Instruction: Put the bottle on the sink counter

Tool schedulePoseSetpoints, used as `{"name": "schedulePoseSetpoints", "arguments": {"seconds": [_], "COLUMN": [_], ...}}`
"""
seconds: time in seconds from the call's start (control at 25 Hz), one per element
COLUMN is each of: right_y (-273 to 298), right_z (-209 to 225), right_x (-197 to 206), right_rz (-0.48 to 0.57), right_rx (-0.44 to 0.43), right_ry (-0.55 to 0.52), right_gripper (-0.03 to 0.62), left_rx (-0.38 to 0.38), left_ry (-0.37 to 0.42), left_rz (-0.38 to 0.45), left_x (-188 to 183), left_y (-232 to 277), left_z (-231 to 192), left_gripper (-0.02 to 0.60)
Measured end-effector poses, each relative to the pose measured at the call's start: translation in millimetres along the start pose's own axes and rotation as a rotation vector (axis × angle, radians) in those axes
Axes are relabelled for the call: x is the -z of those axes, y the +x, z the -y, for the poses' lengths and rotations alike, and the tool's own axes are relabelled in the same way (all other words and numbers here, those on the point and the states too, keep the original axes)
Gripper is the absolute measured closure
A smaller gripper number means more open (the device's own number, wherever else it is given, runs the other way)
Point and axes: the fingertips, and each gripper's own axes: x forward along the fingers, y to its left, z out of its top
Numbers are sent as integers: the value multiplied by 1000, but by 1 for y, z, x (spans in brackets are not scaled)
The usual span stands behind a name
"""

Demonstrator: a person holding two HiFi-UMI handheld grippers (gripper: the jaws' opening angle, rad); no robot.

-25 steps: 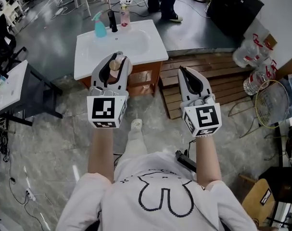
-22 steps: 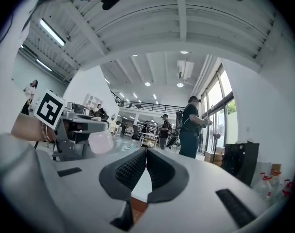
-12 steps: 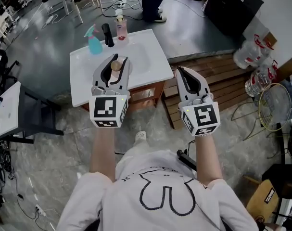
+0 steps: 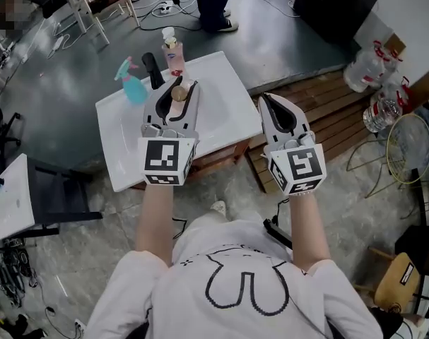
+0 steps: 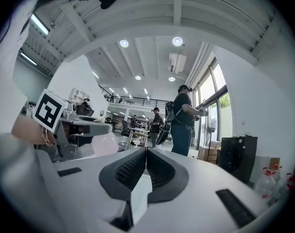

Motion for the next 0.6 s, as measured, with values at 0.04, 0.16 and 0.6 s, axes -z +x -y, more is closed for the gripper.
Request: {"name": "schedulePoseSetpoints", "arguments": {"seconds": [0.04,0.16,0.6], "right_y": [5,18,49], "right_z": [0,5,25], "right_x": [2,3,41], "right_rz": [-6,-25,-91], "right_rx": [0,3,2], "right_ry": [2,9,53], "right_gripper": [565,565,565], "left_rx": [9,27,58], "left_ry": [-2,-11,-57], "left_rz": [-3,-15,-82], "left_x": [2,6,51], "left_y": [6,22,80], "left_z": [-2,-6,-10], "left_gripper": [459,459,459]}}
